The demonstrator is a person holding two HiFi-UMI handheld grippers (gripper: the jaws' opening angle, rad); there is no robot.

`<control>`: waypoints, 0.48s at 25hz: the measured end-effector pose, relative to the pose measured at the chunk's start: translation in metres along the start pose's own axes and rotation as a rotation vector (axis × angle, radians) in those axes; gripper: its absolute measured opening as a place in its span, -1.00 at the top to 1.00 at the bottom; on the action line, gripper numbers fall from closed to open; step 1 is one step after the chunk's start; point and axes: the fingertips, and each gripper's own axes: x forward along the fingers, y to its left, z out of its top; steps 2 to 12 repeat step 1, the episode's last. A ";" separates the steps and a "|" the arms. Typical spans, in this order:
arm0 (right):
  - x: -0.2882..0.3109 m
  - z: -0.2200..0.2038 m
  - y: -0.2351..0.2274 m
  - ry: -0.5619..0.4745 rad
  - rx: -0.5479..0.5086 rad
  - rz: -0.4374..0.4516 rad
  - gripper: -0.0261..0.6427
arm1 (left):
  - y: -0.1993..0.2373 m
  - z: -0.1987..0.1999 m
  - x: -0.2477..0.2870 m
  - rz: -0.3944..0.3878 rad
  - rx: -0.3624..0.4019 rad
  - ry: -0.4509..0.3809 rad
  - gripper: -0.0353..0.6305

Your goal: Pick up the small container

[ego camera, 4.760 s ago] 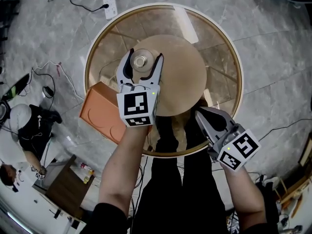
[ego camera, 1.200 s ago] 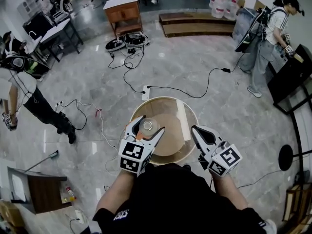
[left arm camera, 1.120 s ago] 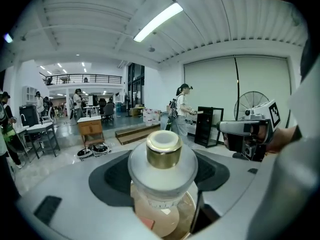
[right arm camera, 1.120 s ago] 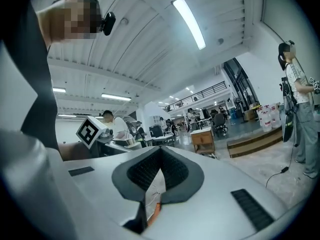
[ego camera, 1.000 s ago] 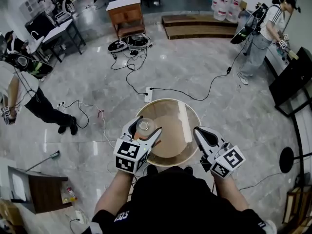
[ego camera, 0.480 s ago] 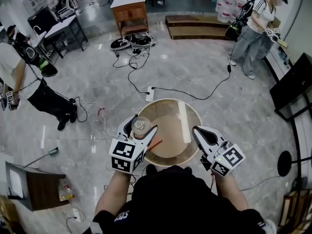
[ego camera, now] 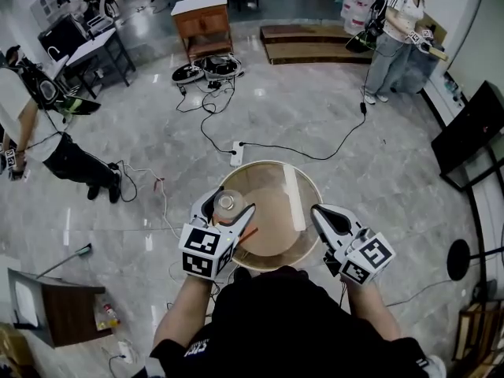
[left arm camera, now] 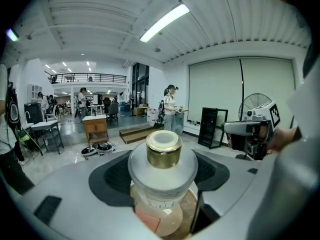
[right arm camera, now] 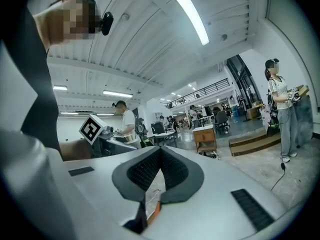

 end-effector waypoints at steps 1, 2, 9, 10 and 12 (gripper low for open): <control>-0.001 0.000 -0.002 -0.001 0.003 -0.001 0.89 | -0.001 0.000 0.002 -0.004 0.001 0.000 -0.13; -0.001 0.000 -0.002 -0.001 0.003 -0.001 0.89 | -0.001 0.000 0.002 -0.004 0.001 0.000 -0.13; -0.001 0.000 -0.002 -0.001 0.003 -0.001 0.89 | -0.001 0.000 0.002 -0.004 0.001 0.000 -0.13; -0.001 0.000 -0.002 -0.001 0.003 -0.001 0.89 | -0.001 0.000 0.002 -0.004 0.001 0.000 -0.13; -0.001 0.000 -0.002 -0.001 0.003 -0.001 0.89 | -0.001 0.000 0.002 -0.004 0.001 0.000 -0.13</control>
